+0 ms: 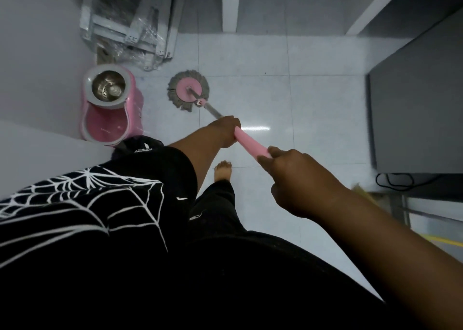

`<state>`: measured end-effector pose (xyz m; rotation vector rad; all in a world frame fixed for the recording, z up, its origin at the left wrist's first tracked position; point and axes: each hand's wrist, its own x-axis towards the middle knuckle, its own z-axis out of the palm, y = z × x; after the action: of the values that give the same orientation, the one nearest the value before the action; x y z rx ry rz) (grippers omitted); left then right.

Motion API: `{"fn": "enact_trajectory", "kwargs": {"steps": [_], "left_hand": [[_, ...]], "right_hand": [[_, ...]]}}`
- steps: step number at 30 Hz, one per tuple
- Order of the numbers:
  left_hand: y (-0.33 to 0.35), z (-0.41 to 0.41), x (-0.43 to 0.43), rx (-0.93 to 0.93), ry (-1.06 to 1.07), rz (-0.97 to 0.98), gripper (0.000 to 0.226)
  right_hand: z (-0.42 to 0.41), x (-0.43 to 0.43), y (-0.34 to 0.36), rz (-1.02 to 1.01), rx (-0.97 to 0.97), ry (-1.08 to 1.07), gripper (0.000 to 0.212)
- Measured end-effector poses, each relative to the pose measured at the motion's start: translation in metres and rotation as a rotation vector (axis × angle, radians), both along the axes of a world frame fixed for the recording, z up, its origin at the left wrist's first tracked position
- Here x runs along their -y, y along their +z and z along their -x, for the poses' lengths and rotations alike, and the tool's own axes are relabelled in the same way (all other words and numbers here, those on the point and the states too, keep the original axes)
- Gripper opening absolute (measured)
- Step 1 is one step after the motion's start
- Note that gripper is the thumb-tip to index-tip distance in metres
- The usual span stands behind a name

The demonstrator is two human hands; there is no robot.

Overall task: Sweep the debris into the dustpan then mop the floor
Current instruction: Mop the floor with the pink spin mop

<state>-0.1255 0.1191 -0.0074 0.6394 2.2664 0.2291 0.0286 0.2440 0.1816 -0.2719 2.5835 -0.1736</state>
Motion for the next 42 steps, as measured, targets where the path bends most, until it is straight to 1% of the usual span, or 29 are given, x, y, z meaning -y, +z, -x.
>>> {"fn": "enact_trajectory", "kwargs": {"steps": [3, 6, 7, 9, 11, 12, 15, 17, 18, 19, 21, 22, 24, 26, 27, 29, 30, 33, 35, 38, 42], "left_hand": [[0.006, -0.063, -0.010, 0.018, -0.036, 0.004, 0.025], [0.010, -0.134, -0.020, 0.013, -0.105, -0.008, 0.012], [0.012, -0.156, -0.023, 0.012, -0.119, -0.016, 0.013], [0.016, -0.196, -0.029, 0.013, -0.157, -0.018, 0.015], [0.020, -0.228, -0.034, 0.040, -0.218, -0.006, 0.008], [0.024, -0.241, -0.036, 0.052, -0.257, 0.007, 0.004], [0.031, -0.269, -0.036, 0.048, -0.323, 0.025, 0.011], [0.027, -0.274, -0.032, 0.058, -0.337, 0.051, 0.003], [0.026, -0.276, -0.028, 0.054, -0.338, 0.064, 0.007], [0.028, -0.274, -0.024, 0.031, -0.352, 0.077, 0.016], [0.021, -0.266, -0.014, -0.014, -0.357, 0.052, 0.032], [0.019, -0.260, -0.009, -0.032, -0.363, 0.035, 0.035], [0.021, -0.249, -0.002, -0.011, -0.345, 0.005, 0.029], [0.021, -0.232, 0.002, 0.062, -0.243, 0.000, 0.010], [0.020, -0.219, 0.006, 0.085, -0.202, -0.029, 0.008], [0.014, -0.189, 0.013, 0.051, -0.192, -0.098, 0.005], [0.015, -0.171, 0.019, 0.022, -0.184, -0.129, 0.008], [0.005, -0.114, 0.025, 0.034, -0.110, -0.150, 0.020], [-0.001, -0.069, 0.027, 0.033, -0.104, -0.158, 0.025], [-0.006, 0.003, 0.027, 0.038, -0.103, -0.164, 0.027], [-0.007, 0.093, 0.027, 0.031, -0.085, -0.157, 0.029]], "right_hand": [[-0.065, -0.001, 0.008, -0.023, 0.017, -0.030, 0.042], [-0.136, -0.004, 0.019, -0.034, 0.024, -0.059, 0.036], [-0.159, -0.005, 0.024, -0.043, 0.025, -0.071, 0.036], [-0.201, -0.006, 0.033, -0.057, 0.023, -0.091, 0.040], [-0.235, -0.007, 0.042, -0.066, 0.026, -0.113, 0.047], [-0.247, -0.007, 0.046, -0.072, 0.031, -0.127, 0.048], [-0.275, -0.002, 0.053, -0.080, 0.043, -0.161, 0.043], [-0.282, 0.007, 0.052, -0.076, 0.049, -0.156, 0.042], [-0.285, 0.013, 0.052, -0.078, 0.050, -0.147, 0.042], [-0.284, 0.019, 0.052, -0.081, 0.048, -0.138, 0.041], [-0.278, 0.031, 0.052, -0.083, 0.035, -0.133, 0.036], [-0.272, 0.035, 0.053, -0.087, 0.026, -0.137, 0.033], [-0.256, 0.042, 0.053, -0.092, 0.009, -0.148, 0.034], [-0.235, 0.047, 0.051, -0.083, -0.003, -0.160, 0.042], [-0.222, 0.050, 0.049, -0.079, -0.001, -0.165, 0.041], [-0.193, 0.057, 0.044, -0.080, 0.021, -0.171, 0.030], [-0.177, 0.061, 0.041, -0.074, 0.028, -0.176, 0.026], [-0.122, 0.067, 0.032, -0.049, 0.030, -0.206, 0.022], [-0.077, 0.068, 0.028, -0.045, 0.009, -0.220, 0.024], [-0.006, 0.068, 0.026, -0.053, -0.018, -0.235, 0.028], [0.084, 0.071, 0.025, -0.024, -0.064, -0.279, 0.047]]}}
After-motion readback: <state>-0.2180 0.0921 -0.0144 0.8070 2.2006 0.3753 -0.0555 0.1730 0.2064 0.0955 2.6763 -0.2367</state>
